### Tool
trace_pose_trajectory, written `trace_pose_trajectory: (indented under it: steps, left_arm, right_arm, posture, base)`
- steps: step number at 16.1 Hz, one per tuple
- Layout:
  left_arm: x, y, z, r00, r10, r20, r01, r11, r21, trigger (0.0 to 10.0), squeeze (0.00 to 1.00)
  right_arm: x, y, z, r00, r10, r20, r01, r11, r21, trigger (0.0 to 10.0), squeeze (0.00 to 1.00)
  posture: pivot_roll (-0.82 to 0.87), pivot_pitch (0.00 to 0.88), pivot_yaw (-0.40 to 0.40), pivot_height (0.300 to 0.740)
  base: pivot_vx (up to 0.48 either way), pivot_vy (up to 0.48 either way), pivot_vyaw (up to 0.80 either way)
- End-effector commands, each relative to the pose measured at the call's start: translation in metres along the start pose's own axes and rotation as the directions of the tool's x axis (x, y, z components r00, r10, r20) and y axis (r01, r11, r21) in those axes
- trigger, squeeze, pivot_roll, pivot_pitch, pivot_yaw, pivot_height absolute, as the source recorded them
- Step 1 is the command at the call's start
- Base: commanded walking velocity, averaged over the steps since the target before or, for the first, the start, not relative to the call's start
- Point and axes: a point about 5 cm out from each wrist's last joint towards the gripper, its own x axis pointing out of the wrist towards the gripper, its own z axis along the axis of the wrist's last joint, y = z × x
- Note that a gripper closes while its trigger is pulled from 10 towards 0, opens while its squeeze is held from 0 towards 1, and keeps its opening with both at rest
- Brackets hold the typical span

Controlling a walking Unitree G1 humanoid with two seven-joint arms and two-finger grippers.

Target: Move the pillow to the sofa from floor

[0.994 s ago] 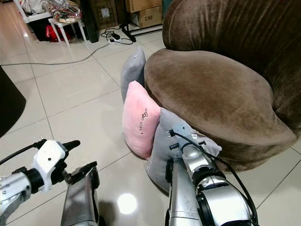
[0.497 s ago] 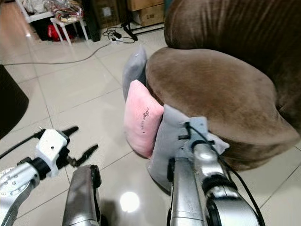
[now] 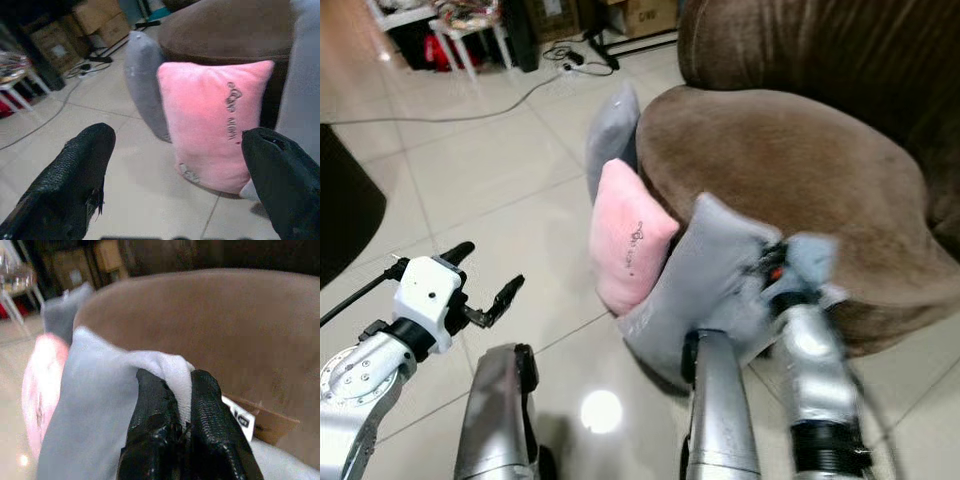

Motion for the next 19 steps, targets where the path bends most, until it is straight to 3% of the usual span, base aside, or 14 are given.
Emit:
trace_pose_trajectory:
  steps: [1,2,5,9,10,11,13,14,15,16,18,19]
  left_arm:
    - [0.001,0.004,0.009,0.999,0.026,0.033,-0.027,0.999,0.022,10.0,0.0]
    - [0.001,0.004,0.01,0.999,0.029,0.036,-0.029,0.999,0.022,10.0,0.0]
    - [0.004,0.009,0.02,0.997,0.043,0.069,-0.046,0.998,0.041,10.0,0.0]
    - [0.008,0.015,0.034,0.991,0.071,0.11,-0.079,0.995,0.067,10.0,0.0]
    - [0.008,0.016,0.036,0.991,0.074,0.114,-0.082,0.994,0.071,10.0,0.0]
    - [0.009,0.019,0.039,0.99,0.084,0.118,-0.093,0.992,0.08,10.0,0.0]
    - [0.009,0.021,0.042,0.988,0.097,0.124,-0.107,0.991,0.076,10.0,0.0]
    - [0.01,0.022,0.044,0.986,0.105,0.131,-0.115,0.991,0.07,10.0,0.0]
    - [0.01,0.022,0.045,0.985,0.112,0.133,-0.121,0.991,0.064,10.0,0.0]
    - [0.01,0.021,0.044,0.985,0.115,0.131,-0.124,0.99,0.062,10.0,0.0]
    - [0.011,0.02,0.044,0.984,0.126,0.125,-0.135,0.989,0.063,10.0,0.0]
    - [0.01,0.02,0.043,0.982,0.152,0.116,-0.16,0.985,0.062,10.0,0.0]
  right_arm:
    - [0.001,-0.008,0.121,0.873,-0.029,0.488,0.028,1.0,0.008,0.0,0.0]
    - [0.0,-0.01,0.128,0.863,-0.032,0.504,0.032,0.999,0.01,0.0,0.0]
    - [0.0,-0.015,0.19,0.761,-0.066,0.646,0.044,0.998,0.05,0.0,0.0]
    - [-0.003,-0.009,0.247,0.676,-0.048,0.735,0.01,0.998,0.056,0.0,0.0]
    - [-0.002,-0.007,0.252,0.676,-0.038,0.736,0.005,0.999,0.047,0.0,0.0]
    - [0.003,0.0,0.254,0.703,0.011,0.712,-0.002,1.0,-0.013,0.0,0.0]
    - [0.01,0.011,0.243,0.76,0.065,0.647,-0.023,0.997,-0.073,0.0,0.0]
    - [0.018,0.024,0.223,0.814,0.112,0.57,-0.056,0.992,-0.115,0.0,0.0]
    - [0.024,0.039,0.201,0.861,0.151,0.485,-0.09,0.985,-0.146,1.8,0.0]
    - [0.029,0.054,0.181,0.898,0.185,0.398,-0.119,0.975,-0.185,10.0,0.0]
    - [0.033,0.074,0.151,0.933,0.224,0.282,-0.167,0.963,-0.214,10.0,0.0]
    - [0.032,0.093,0.123,0.936,0.294,0.194,-0.25,0.942,-0.224,10.0,0.0]
  posture:
    - [-0.1,0.0,0.054,0.433]
    - [-0.1,0.0,0.055,0.433]
    - [-0.1,0.0,0.054,0.433]
    - [-0.09,0.0,0.05,0.433]
    - [-0.09,0.0,0.05,0.433]
    - [-0.09,0.0,0.05,0.433]
    - [-0.09,0.0,0.05,0.433]
    - [-0.09,0.0,0.047,0.433]
    - [-0.09,0.0,0.047,0.433]
    - [-0.09,0.0,0.041,0.433]
    - [-0.08,0.0,0.035,0.433]
    - [-0.07,0.0,0.025,0.433]
  base:
    - [0.0,0.0,0.0]
    - [0.0,0.0,0.0]
    - [0.0,0.0,0.0]
    - [0.0,0.0,0.0]
    - [0.0,0.0,0.0]
    - [0.0,0.0,0.0]
    - [0.0,0.0,0.0]
    - [0.0,0.0,0.0]
    - [0.0,0.0,0.0]
    - [0.0,0.0,0.0]
    - [0.0,0.0,0.0]
    - [0.0,0.0,0.0]
